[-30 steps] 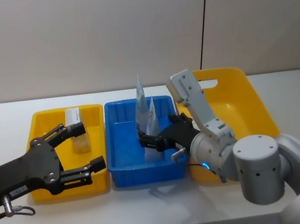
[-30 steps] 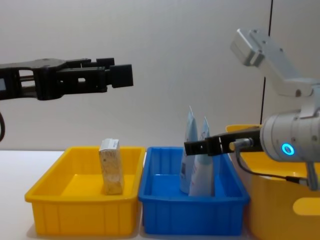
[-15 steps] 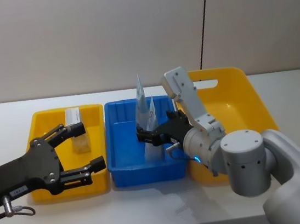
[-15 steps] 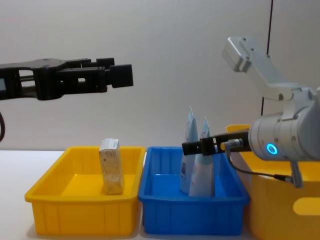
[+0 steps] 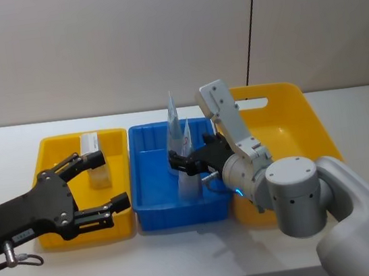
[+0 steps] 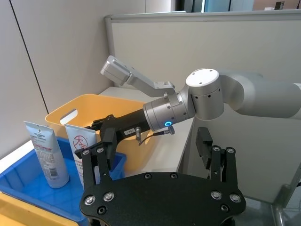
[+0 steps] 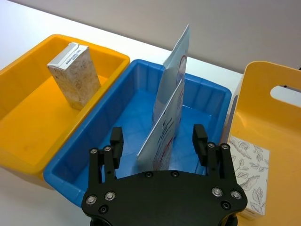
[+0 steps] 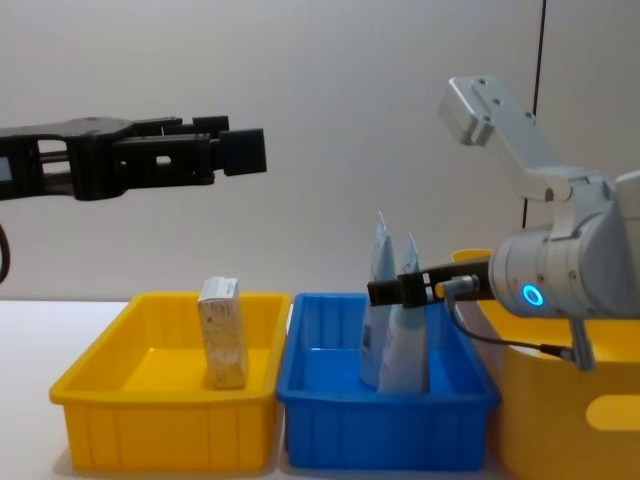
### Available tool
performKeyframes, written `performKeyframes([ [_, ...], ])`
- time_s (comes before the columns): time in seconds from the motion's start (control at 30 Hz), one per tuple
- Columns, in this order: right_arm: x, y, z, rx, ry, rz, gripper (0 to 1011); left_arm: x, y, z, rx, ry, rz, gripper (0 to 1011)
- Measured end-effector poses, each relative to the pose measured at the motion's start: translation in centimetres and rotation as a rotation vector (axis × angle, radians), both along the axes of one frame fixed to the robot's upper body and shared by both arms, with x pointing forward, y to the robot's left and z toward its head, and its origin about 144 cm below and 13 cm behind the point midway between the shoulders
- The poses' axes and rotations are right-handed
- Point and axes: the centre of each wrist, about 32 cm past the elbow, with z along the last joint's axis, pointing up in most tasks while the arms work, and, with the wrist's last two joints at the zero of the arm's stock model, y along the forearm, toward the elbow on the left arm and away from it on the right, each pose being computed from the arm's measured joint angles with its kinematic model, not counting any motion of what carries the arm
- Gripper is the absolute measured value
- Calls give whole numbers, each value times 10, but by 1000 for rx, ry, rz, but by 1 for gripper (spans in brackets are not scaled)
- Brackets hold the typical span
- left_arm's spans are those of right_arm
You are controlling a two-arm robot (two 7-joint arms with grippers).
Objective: Bimanual collaborative sorting of washing and personal care products
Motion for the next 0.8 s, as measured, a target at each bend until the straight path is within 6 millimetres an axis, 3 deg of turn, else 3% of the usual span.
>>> performKeyframes([
  [0.8,3,1,-1,-4,-3,-7,160,0,0,0,0,0,0,1001],
])
